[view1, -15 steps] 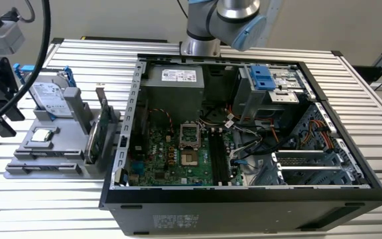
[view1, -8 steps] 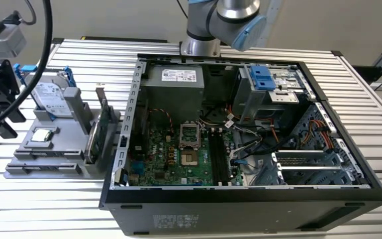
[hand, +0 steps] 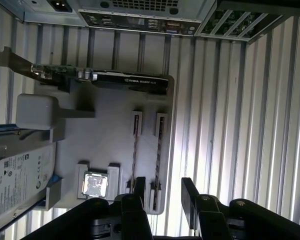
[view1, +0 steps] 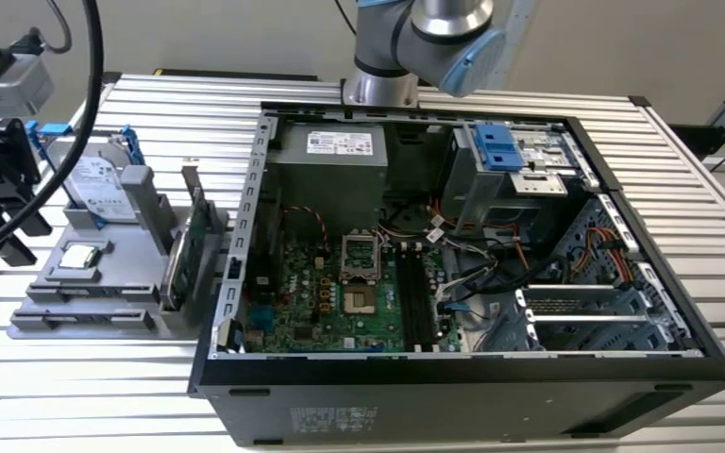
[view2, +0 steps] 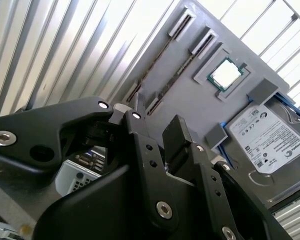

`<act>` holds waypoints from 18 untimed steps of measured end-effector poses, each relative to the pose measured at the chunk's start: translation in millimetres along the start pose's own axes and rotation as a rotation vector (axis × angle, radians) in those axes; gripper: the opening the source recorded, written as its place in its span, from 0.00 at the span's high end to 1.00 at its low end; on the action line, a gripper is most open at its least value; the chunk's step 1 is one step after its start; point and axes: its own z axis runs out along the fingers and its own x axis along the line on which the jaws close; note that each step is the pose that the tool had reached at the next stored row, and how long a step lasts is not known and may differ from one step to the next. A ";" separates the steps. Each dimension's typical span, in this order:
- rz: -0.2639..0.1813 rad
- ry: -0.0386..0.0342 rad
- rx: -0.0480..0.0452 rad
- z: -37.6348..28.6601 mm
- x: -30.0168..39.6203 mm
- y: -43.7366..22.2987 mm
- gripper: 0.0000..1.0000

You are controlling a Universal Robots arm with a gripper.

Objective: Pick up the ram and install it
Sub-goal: 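Pick up the ram and move it above insertion slot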

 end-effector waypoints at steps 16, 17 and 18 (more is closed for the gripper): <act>0.000 -0.0030 0.0002 10.6 0.9 -0.4 0.00; 0.000 -0.0033 0.0002 11.3 1.0 -0.4 0.00; 0.000 -0.0035 0.0002 11.9 1.1 -0.4 0.00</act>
